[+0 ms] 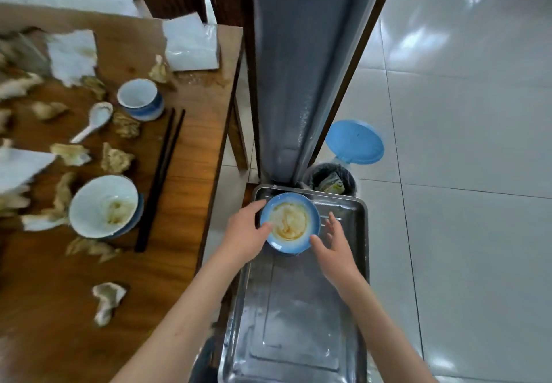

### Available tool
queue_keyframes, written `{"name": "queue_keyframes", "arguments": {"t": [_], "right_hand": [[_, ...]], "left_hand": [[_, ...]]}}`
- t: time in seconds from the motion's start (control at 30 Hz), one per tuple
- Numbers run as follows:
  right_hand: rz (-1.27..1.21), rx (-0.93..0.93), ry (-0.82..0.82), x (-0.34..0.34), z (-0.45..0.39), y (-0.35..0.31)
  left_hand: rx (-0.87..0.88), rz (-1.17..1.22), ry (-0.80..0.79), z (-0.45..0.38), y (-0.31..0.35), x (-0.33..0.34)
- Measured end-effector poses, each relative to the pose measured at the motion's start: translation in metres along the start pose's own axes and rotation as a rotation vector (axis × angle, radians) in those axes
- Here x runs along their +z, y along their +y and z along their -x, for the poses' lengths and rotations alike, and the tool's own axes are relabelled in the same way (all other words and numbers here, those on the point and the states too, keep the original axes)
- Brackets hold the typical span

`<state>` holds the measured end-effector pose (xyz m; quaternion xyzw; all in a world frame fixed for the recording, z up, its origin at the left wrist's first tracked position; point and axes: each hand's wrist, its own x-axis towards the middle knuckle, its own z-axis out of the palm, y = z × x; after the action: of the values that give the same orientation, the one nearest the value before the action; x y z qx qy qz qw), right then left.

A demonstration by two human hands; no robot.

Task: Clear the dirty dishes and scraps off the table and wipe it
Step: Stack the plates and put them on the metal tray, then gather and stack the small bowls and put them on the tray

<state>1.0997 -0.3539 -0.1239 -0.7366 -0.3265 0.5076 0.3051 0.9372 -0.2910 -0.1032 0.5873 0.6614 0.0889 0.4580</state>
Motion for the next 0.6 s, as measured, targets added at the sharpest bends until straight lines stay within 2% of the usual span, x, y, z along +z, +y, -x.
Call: {"name": "queue_keyframes", "arguments": {"t": [0.23,0.43,0.6], "right_hand": [[0.084,-0.293,-0.127,-0.012,0.088,-0.079],[0.101,-0.372,-0.184,0.011,0.158,-0.111],[0.13,-0.424,-0.228,0.041,0.213,-0.116]], "left_hand": [[0.16,0.034,0.112,0.103,0.041,-0.076],[0.237,0.05,0.21,0.175,0.041,-0.122],[0.215,0.094,0.318,0.227,0.006,-0.156]]}}
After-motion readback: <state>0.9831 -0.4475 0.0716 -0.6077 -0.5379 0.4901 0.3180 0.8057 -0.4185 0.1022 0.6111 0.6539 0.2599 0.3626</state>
